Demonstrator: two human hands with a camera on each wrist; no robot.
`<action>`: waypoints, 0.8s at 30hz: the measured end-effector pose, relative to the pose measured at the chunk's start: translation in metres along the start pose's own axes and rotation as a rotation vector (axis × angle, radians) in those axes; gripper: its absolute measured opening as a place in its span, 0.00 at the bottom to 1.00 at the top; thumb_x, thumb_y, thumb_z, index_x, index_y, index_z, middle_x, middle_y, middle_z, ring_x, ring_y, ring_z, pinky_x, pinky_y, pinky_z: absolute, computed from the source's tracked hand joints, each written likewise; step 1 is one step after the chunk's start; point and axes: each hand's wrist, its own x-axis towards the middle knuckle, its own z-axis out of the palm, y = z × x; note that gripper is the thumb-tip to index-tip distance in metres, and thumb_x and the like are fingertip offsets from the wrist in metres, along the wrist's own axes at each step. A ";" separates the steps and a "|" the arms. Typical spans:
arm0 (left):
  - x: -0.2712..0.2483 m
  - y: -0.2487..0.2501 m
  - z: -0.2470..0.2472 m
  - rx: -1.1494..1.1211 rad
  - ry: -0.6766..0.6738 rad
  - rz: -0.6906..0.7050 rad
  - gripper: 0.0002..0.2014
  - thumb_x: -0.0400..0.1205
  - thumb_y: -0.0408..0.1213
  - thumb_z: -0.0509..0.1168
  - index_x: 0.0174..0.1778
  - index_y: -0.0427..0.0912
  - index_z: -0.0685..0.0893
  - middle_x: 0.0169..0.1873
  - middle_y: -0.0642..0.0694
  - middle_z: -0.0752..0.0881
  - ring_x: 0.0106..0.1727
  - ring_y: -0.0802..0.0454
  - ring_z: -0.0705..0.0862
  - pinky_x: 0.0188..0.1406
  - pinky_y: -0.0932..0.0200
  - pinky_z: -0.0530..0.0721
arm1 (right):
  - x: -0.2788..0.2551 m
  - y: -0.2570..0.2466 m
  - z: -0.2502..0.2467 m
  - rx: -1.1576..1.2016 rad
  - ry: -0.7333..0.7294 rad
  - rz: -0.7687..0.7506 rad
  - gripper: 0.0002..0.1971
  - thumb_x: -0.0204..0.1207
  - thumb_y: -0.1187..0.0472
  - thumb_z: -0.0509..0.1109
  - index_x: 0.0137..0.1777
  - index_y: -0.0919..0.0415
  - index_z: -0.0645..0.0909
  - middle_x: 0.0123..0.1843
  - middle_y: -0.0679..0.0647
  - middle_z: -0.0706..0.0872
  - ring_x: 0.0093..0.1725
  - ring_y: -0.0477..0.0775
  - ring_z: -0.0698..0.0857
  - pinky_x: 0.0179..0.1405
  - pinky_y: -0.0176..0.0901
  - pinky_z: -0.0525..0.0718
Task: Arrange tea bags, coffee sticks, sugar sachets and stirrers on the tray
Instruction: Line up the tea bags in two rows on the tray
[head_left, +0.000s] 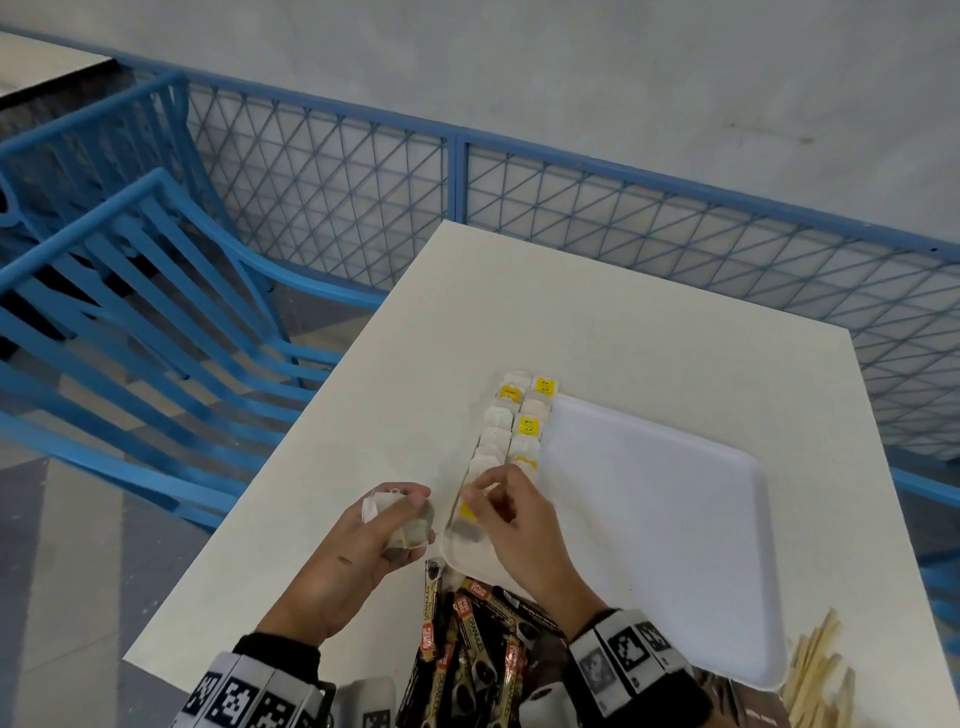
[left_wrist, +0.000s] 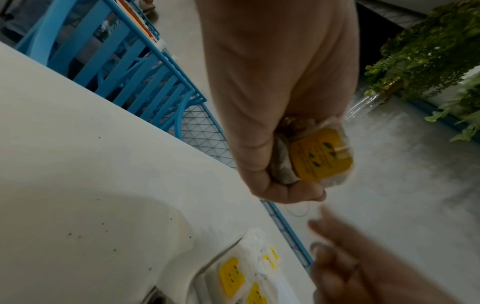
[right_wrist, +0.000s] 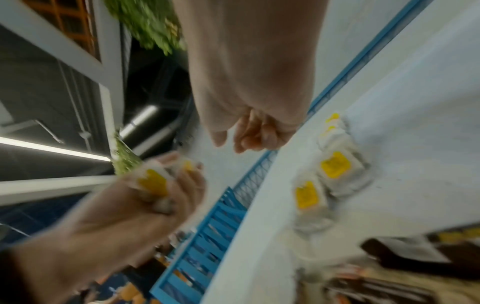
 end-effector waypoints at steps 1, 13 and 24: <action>0.000 0.000 0.002 0.001 -0.008 -0.003 0.16 0.75 0.42 0.72 0.54 0.37 0.83 0.39 0.44 0.85 0.35 0.54 0.86 0.37 0.62 0.85 | -0.006 -0.008 -0.001 0.033 -0.063 -0.035 0.06 0.74 0.55 0.73 0.47 0.51 0.79 0.32 0.47 0.79 0.31 0.39 0.76 0.33 0.27 0.72; -0.008 0.009 0.025 -0.004 -0.085 -0.040 0.27 0.81 0.57 0.59 0.59 0.34 0.78 0.42 0.37 0.77 0.36 0.45 0.71 0.41 0.59 0.80 | -0.023 -0.013 -0.004 -0.149 -0.106 -0.387 0.06 0.73 0.50 0.71 0.47 0.47 0.86 0.52 0.38 0.81 0.57 0.40 0.77 0.57 0.27 0.71; -0.004 0.002 0.021 -0.080 -0.021 -0.027 0.07 0.79 0.37 0.63 0.47 0.38 0.82 0.37 0.45 0.87 0.36 0.52 0.87 0.35 0.59 0.88 | -0.026 -0.016 -0.009 0.074 -0.113 -0.217 0.02 0.76 0.61 0.70 0.44 0.55 0.84 0.41 0.39 0.85 0.45 0.39 0.84 0.46 0.28 0.80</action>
